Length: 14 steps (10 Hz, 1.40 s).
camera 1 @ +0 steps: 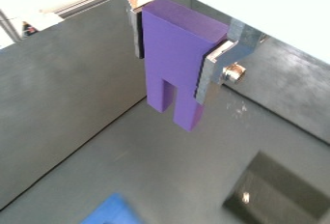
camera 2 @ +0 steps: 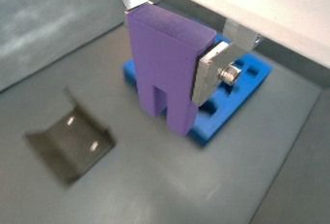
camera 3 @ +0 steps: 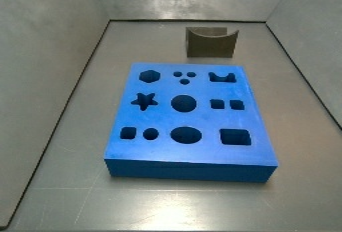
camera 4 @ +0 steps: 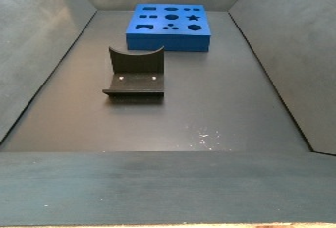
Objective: Pick up the double-square object. Move up. Place the double-square object on the fixture. Regrasp the double-square object. Rotate the double-square object. Move to above the board. Insert the double-square object.
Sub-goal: Move to above the board, then insert the double-square object.
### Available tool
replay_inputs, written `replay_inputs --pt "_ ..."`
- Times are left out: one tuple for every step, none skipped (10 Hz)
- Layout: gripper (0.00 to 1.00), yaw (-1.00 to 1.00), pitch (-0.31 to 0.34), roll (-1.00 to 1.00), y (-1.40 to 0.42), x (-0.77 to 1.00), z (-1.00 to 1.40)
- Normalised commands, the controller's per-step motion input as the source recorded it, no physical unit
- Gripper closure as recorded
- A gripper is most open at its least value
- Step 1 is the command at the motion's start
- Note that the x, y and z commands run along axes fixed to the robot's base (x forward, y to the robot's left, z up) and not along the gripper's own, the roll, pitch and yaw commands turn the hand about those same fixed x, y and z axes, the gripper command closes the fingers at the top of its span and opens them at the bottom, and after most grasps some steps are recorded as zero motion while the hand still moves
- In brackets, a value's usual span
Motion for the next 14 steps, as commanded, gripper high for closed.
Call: replay_inputs --pt "1.0 0.0 0.08 0.0 -1.0 0.25 0.36" --pt "1.0 0.0 0.095 -0.01 -1.0 0.26 0.36" --pt "1.0 0.01 0.103 0.0 -1.0 0.27 0.36" --pt "1.0 0.01 0.115 0.01 -1.0 0.28 0.36" --pt "1.0 0.01 0.124 0.0 -1.0 0.3 0.36" --pt "1.0 0.01 0.133 0.01 -1.0 0.33 0.37" --pt "1.0 0.01 0.139 0.02 -0.78 0.28 0.29" --pt "1.0 0.01 0.129 0.03 -0.42 0.2 0.15" --pt "1.0 0.01 0.106 0.04 -0.25 0.14 0.1" --pt "1.0 0.01 0.095 0.05 -0.19 0.11 0.08" --pt "1.0 0.05 -0.037 0.0 -0.05 0.0 0.0" --pt "1.0 0.0 -0.111 -0.03 -0.1 0.13 -0.11" --pt "1.0 0.0 -0.134 -0.01 -0.14 0.34 -0.16" --pt "1.0 0.0 -0.094 0.0 -0.13 0.43 -0.14"
